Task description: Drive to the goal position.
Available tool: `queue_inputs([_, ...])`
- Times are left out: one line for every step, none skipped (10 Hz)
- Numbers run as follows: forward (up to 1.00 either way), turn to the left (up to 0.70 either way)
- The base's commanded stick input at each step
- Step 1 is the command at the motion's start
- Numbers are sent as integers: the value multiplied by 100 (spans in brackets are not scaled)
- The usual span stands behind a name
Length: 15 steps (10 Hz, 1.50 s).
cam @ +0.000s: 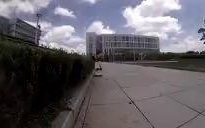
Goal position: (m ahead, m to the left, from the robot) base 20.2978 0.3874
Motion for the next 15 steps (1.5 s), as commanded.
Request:
queue_inputs([4,0])
queue_inputs([4,0])
queue_inputs([3,0])
queue_inputs([2,0])
queue_inputs([1,0])
queue_inputs([4,0])
queue_inputs([4,0])
queue_inputs([4,0])
queue_inputs([4,0])
queue_inputs([4,0])
queue_inputs([4,0])
queue_inputs([4,0])
queue_inputs([3,0])
queue_inputs([2,0])
queue_inputs([0,0])
